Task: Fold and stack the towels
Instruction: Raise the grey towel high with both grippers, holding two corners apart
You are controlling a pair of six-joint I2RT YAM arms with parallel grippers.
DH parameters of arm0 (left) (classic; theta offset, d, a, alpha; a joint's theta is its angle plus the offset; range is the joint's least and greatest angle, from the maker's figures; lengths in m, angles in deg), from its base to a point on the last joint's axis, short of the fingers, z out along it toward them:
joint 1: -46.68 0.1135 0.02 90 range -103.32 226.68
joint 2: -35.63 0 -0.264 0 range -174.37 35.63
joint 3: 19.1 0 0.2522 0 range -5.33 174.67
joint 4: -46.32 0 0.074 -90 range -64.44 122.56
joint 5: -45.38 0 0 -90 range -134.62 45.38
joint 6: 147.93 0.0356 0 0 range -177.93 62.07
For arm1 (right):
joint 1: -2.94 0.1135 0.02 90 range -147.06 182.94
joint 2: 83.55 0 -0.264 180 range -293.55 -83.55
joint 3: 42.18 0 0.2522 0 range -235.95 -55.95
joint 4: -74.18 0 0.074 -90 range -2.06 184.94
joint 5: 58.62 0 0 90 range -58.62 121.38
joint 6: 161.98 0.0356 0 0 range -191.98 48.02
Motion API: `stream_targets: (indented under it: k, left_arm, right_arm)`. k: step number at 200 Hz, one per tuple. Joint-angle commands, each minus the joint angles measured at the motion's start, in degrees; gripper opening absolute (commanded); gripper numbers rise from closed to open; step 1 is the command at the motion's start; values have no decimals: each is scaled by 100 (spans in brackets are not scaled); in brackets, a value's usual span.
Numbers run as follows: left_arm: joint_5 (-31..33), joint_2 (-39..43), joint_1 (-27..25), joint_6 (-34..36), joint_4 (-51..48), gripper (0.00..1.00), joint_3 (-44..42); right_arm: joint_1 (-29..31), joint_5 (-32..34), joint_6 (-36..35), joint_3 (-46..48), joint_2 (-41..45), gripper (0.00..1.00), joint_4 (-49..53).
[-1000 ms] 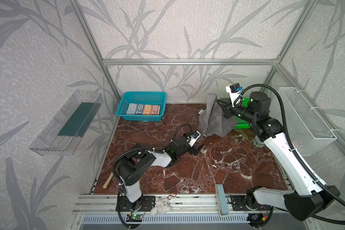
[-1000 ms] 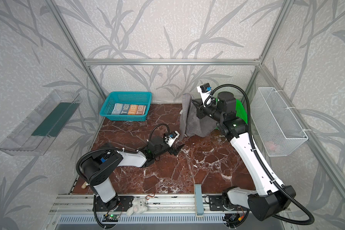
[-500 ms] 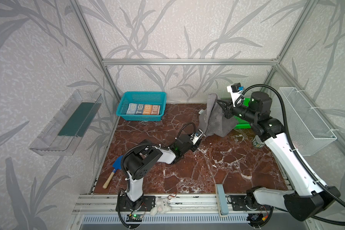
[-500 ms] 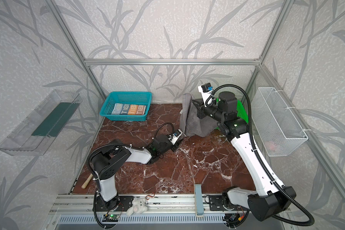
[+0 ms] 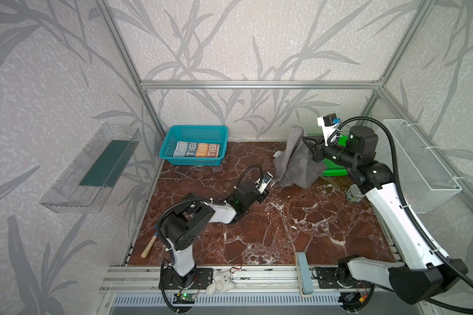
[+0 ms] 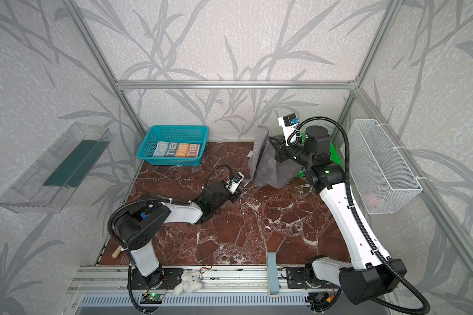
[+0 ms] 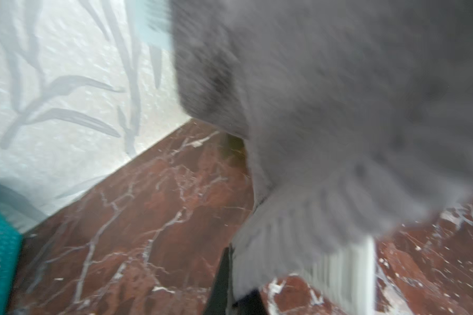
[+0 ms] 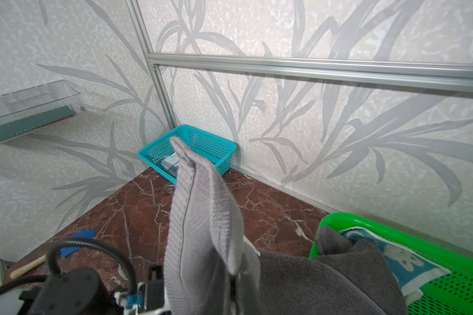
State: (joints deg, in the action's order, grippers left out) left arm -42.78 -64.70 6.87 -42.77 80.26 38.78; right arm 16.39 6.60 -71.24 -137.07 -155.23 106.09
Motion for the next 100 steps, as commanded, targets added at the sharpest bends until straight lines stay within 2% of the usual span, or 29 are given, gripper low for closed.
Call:
stream_targets:
  k: [1, 41, 57, 100]
  left_arm:
    - [125, 1033, 471, 685, -415, 0, 268]
    - [-378, 2168, 1123, 1535, -1768, 0, 1285]
    - [-525, 2339, 1279, 1871, -2270, 0, 1804]
    - [-556, 2552, 1519, 2788, -2765, 0, 3043]
  right_arm:
    - [-80, -150, -262, -71, 74, 0, 5]
    - [-80, -181, -594, -235, 2, 0, -129]
    - [-80, -286, -637, -412, -103, 0, -184]
    - [-80, -813, -604, -1026, -414, 0, -248]
